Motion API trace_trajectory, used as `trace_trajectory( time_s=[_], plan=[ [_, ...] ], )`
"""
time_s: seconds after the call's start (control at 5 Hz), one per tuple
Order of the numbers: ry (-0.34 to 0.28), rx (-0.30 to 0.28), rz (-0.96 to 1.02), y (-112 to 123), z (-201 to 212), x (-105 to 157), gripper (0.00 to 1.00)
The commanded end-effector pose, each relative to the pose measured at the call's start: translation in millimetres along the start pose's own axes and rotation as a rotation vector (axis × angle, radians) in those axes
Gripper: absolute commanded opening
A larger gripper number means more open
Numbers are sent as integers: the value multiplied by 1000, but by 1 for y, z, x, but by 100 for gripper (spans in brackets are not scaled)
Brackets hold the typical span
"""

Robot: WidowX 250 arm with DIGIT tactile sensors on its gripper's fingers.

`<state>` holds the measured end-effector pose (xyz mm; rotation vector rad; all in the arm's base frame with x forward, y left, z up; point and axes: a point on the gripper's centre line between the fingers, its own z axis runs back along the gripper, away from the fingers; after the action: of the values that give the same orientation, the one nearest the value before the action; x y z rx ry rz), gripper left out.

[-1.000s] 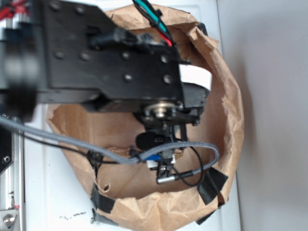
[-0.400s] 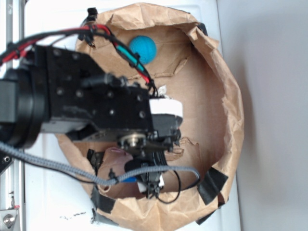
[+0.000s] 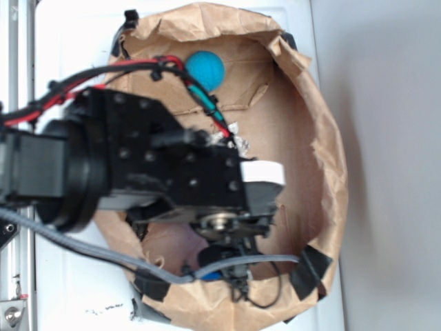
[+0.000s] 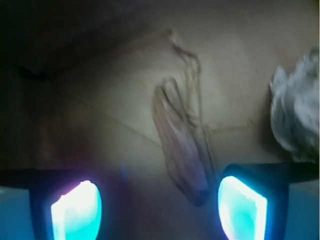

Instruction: Grab the wood chip.

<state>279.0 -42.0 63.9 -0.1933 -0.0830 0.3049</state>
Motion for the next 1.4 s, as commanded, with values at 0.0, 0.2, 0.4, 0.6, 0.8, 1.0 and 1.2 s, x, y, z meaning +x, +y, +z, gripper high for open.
trace_trajectory(
  time_s=[0.0, 0.2, 0.4, 0.6, 0.8, 1.0, 1.2],
  plan=[
    [-70, 50, -142, 0, -9, 15, 100],
    [-62, 70, -174, 6, -21, 11, 100],
    [-82, 85, -190, 13, -29, 7, 0],
    [-105, 95, -197, 16, -30, -25, 0],
    [-127, 87, -199, 18, -25, -32, 0],
    [-140, 59, -183, 19, -6, -38, 0],
    [-151, 0, -129, 18, 42, -35, 0]
  ],
)
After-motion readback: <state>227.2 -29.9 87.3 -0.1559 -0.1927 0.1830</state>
